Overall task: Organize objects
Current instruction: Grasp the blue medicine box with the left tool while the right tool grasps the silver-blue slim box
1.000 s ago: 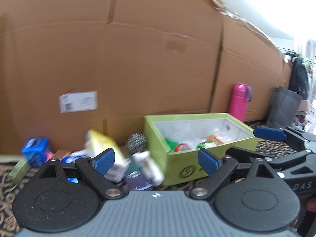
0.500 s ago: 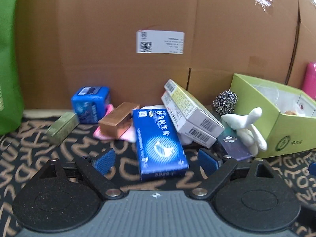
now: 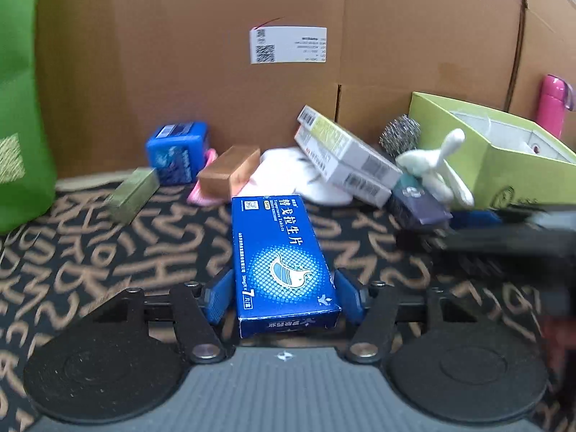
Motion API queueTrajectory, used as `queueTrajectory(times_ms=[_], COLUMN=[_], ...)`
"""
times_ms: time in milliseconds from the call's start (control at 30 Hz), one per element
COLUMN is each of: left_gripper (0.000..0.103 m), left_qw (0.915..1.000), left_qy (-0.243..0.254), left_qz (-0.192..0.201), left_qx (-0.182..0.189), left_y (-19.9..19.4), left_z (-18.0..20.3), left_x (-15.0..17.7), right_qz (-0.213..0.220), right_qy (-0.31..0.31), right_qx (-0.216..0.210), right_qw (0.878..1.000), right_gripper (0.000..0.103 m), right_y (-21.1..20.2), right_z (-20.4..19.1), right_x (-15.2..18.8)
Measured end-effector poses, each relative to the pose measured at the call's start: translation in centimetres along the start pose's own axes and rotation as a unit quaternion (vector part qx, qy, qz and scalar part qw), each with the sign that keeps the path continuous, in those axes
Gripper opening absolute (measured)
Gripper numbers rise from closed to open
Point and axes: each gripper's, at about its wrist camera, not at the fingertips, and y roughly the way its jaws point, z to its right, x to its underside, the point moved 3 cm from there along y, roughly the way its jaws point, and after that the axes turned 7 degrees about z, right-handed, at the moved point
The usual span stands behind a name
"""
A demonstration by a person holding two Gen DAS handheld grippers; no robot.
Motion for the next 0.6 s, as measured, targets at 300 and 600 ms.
queueTrajectory(times_ms=[300,600], left_gripper=[0.064,0.077], left_qw=[0.9993,0.9989], left_qy=[0.012,0.026], left_qz=[-0.012,-0.018], left_qx=[0.033,0.034], left_y=[-3.9,-5.6], left_z=[-0.4,0.1], left_x=[2.2,2.7], right_qz=[-0.007,-0.004], right_qy=[-0.01,-0.025], right_qx=[-0.035,-0.037], right_qw=[0.999,0.999], right_gripper=[0.041,0.06], right_y=[-7.1,-12.9], right_z=[0.6,0.0], right_x=[3.2,5.0])
